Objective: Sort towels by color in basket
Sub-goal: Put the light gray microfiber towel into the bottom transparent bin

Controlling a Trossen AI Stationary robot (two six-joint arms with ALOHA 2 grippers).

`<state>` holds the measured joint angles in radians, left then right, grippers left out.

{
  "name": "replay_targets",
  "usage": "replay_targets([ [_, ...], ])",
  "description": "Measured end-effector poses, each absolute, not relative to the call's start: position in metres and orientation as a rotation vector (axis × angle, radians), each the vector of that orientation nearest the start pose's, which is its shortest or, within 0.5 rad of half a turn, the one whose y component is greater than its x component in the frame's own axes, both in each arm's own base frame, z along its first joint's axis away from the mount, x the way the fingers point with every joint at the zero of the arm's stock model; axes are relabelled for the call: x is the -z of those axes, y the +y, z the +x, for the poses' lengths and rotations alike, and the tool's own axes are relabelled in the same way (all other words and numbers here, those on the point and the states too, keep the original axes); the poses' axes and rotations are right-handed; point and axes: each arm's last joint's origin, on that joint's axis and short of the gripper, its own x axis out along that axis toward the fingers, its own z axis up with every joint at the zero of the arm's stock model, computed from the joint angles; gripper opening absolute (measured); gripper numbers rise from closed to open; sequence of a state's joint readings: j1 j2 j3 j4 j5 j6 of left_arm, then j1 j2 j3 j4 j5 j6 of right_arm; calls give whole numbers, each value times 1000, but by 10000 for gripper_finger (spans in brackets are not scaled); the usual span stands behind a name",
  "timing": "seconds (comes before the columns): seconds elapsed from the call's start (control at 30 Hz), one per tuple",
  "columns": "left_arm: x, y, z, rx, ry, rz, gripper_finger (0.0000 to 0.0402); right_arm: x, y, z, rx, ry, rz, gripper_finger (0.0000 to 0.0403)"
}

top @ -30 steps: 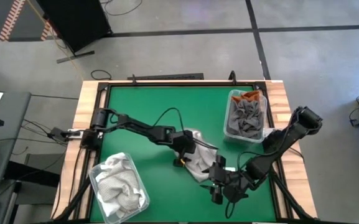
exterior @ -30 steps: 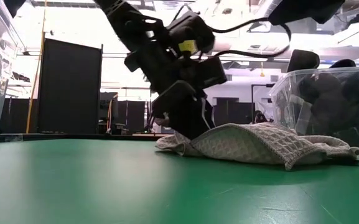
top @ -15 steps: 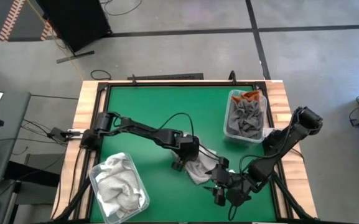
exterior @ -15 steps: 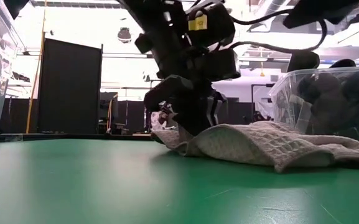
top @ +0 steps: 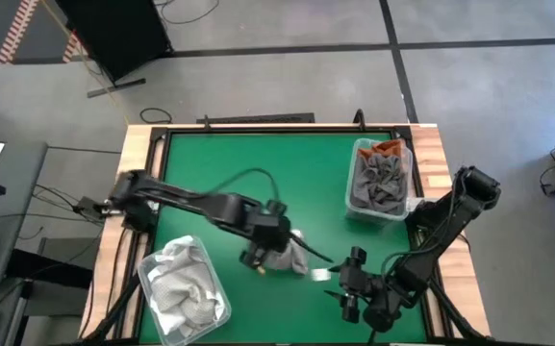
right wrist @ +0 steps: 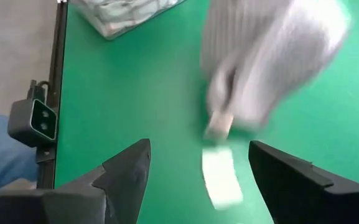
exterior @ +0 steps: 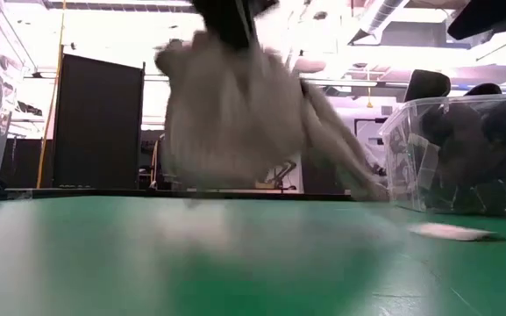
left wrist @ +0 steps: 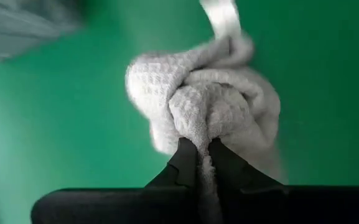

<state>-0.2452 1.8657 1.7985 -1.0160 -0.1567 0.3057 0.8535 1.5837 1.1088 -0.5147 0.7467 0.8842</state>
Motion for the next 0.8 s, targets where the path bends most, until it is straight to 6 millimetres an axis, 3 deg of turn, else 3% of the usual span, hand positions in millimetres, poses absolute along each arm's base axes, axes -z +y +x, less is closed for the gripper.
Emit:
replay_targets([
  [0.13,-373,-101,333,216,974,442,11,-234,226,223,213,645,127,301],
  [0.33,-432,-114,254,247,879,313,11,-234,226,223,212,644,114,301],
  [0.63,-467,-122,150,290,868,23,11,-234,221,228,225,644,86,301],
  [0.8,-464,-123,120,215,975,-94,11,-235,216,233,244,641,91,301],
])
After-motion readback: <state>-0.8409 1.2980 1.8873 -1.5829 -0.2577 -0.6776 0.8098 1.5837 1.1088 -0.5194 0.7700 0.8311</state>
